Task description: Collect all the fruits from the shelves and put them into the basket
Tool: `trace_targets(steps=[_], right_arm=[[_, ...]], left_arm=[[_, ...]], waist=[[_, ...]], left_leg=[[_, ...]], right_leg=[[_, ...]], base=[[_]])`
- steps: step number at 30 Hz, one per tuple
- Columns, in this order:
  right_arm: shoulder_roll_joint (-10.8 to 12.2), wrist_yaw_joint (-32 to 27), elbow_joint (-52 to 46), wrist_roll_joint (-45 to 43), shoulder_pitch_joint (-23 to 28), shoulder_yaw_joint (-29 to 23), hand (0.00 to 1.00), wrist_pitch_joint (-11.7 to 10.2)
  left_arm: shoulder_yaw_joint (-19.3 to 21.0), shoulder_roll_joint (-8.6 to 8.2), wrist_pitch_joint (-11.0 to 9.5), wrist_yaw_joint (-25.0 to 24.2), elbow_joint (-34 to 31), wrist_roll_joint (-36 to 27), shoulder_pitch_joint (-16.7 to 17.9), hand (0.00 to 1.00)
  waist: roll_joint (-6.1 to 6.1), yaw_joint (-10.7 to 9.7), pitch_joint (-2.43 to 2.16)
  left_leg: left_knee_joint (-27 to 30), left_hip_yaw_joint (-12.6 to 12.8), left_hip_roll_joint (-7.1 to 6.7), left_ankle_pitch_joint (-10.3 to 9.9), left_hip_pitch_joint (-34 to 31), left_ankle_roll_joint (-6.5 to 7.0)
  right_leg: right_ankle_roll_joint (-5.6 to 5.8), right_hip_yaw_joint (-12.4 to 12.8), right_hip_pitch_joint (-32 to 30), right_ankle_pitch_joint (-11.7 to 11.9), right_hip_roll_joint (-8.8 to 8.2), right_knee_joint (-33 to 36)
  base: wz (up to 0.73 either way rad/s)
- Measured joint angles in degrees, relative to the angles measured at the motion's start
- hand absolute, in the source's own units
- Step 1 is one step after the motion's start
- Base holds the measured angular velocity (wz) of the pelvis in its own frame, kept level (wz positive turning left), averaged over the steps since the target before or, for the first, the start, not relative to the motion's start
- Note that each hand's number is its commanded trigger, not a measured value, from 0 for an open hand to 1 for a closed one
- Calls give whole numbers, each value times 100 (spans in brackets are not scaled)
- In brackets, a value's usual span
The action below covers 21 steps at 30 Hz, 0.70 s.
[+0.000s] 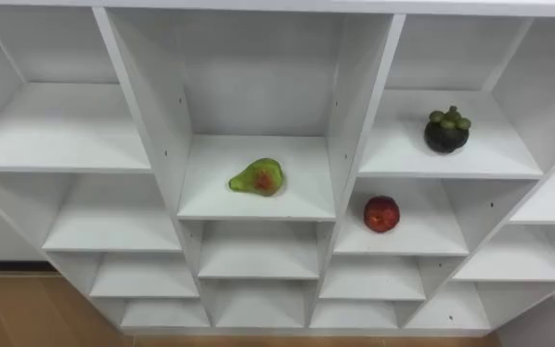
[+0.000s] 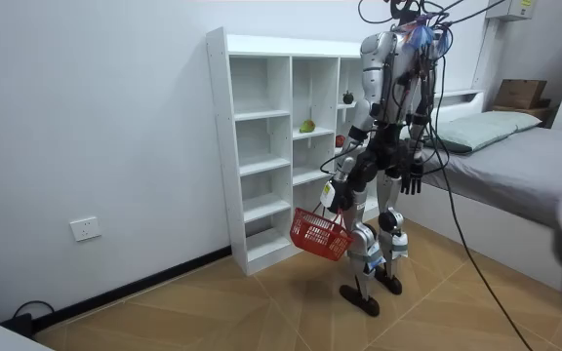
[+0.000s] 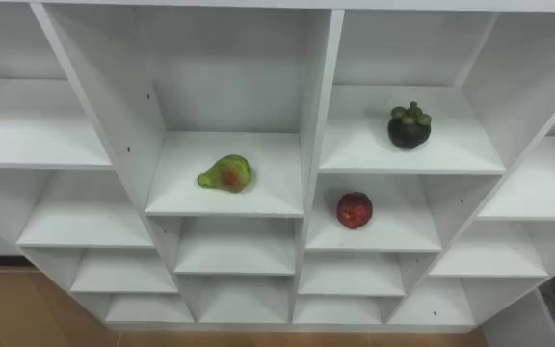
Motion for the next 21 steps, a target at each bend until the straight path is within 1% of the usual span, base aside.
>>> trace_targets(steps=[5, 12, 15, 21], right_arm=[[-1, 43, 3, 3, -3, 6, 0, 0], [-2, 61, 3, 13, -18, 211, 0, 3], [-2, 46, 22, 33, -31, 209, 0, -1], [-2, 47, 29, 25, -23, 146, 0, -4]], left_arm=[[-64, 7, 2, -52, 0, 0, -10, 100], [-109, 0, 32, -85, 0, 0, -5, 100], [-106, -3, 30, -77, 1, -5, 17, 100], [52, -10, 21, -54, 2, 0, 45, 100]], waist=[[19, 5, 2], [26, 31, 0], [28, 27, 2], [-1, 14, 9]], left_leg=[[-12, 0, -2, 0, 1, 0], [-8, -5, -4, 0, 10, 0], [-2, 8, -2, 1, 13, 0], [4, 6, 9, 1, 28, 0]], right_leg=[[0, 4, 0, 0, 1, -1], [1, 11, -27, -1, 1, -8], [0, 27, -40, -2, 0, -5], [-3, 24, -38, -12, -6, 26]], base=[[0], [-1], [-3], [0]])
